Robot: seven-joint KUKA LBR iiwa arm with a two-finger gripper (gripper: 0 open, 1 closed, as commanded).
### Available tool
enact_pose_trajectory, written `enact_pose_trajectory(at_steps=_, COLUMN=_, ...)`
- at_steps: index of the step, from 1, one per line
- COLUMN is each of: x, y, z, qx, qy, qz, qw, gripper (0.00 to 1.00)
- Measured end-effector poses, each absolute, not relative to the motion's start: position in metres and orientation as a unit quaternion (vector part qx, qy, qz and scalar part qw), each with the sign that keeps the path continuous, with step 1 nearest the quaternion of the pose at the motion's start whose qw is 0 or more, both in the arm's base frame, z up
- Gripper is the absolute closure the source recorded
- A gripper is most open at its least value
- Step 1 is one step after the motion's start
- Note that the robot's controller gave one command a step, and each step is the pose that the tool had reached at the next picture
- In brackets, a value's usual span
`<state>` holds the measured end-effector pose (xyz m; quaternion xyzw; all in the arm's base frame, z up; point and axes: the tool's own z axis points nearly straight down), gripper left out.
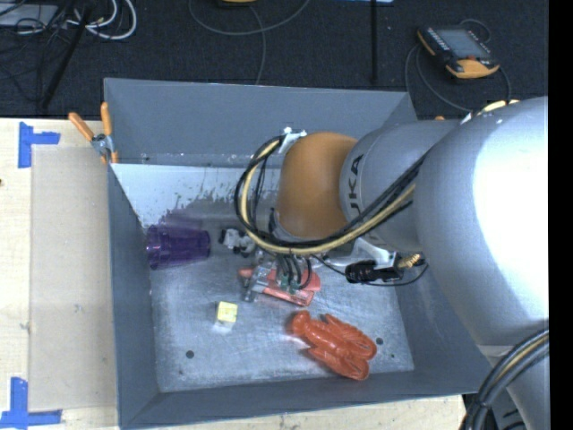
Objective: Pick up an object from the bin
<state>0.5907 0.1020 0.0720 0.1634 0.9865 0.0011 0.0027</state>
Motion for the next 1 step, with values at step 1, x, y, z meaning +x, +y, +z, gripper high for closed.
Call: enact_pose_trajectory(at_steps=1, x=0.5907, y=0.1020, z=0.0720, qx=0.164, qy=0.987, qz=0.001, qw=0.003, gripper=1.00)
